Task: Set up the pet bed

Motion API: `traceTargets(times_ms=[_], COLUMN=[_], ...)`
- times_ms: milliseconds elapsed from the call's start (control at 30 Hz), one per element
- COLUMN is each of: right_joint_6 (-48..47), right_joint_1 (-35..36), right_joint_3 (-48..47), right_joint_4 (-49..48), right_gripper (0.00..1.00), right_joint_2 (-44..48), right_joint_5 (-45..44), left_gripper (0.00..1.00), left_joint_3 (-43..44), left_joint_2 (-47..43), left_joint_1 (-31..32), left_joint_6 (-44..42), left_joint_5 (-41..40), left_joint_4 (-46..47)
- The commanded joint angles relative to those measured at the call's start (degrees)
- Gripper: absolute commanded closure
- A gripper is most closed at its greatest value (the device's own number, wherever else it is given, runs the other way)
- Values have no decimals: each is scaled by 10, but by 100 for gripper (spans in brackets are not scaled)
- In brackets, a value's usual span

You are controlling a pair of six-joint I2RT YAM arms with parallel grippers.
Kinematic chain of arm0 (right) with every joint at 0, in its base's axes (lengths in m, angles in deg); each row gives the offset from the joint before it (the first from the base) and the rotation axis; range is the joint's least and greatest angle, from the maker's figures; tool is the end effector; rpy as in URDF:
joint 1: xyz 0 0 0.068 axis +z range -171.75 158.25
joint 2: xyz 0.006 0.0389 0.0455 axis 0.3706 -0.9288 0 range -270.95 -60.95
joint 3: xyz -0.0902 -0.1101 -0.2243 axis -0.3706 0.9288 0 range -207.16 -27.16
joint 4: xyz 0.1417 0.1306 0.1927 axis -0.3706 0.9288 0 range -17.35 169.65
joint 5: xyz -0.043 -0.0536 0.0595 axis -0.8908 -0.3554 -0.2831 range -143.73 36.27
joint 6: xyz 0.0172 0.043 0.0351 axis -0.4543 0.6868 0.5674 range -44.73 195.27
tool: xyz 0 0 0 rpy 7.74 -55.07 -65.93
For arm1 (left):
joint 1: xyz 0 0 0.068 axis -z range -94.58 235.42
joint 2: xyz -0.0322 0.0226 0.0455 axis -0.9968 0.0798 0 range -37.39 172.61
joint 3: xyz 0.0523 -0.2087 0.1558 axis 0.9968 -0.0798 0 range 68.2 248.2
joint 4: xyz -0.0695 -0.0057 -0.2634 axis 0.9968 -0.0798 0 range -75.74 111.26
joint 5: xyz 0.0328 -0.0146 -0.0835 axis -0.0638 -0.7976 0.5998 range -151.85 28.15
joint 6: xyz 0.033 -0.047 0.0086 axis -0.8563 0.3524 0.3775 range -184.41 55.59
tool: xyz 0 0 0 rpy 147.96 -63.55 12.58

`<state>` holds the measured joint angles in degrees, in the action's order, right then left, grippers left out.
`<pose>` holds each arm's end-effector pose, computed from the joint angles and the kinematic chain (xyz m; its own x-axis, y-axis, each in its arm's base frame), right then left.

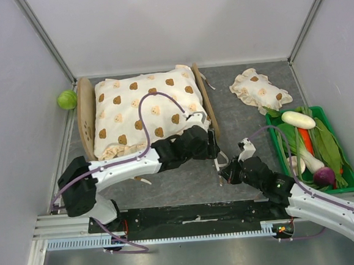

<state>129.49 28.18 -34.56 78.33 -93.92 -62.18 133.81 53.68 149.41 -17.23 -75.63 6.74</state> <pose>0.1081 0.1191 0.1367 -0.7437 0.3625 -0.5617 -0.1244 0.7505 0.6491 0.1712 -0.3281 0.2403 -0.7731 -0.0403 -0.6331 0.3320 0.8246 -0.4580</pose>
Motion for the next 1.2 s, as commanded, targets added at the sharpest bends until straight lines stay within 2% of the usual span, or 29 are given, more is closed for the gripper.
traceTargets(times_ms=[0,167,400,600,800,933,967,1100,1167], right_joint_6=[-27,-43,-48,-45,-47,-47,-48,-46,-46], right_joint_1=[2,2,2,2,3,2,2,3,2], right_joint_3=[-2,-22,-42,-40,-41,-42,-43,-46,-48], right_joint_4=[-92,-170,-124,-102,-105,-104,-103,-100,-100], right_gripper=[100,100,100,100,100,100,100,100,100], right_joint_2=[-17,-75,-69,-61,-74,-73,-72,-67,-67], right_joint_5=[80,180,132,109,106,104,104,95,93], left_gripper=[28,30,37,49,51,67,69,71,67], left_joint_3=[-45,-15,4,2,-18,-14,-14,-23,-31], left_joint_2=[-51,-8,38,50,51,61,61,58,55], left_joint_1=[-5,-20,-33,-43,-47,-50,-50,-50,-50], left_joint_6=[12,7,9,7,20,27,29,34,39], left_joint_5=[-66,-57,-55,-53,-49,-46,-45,-45,-43], left_joint_4=[30,24,32,64,108,108,107,99,100])
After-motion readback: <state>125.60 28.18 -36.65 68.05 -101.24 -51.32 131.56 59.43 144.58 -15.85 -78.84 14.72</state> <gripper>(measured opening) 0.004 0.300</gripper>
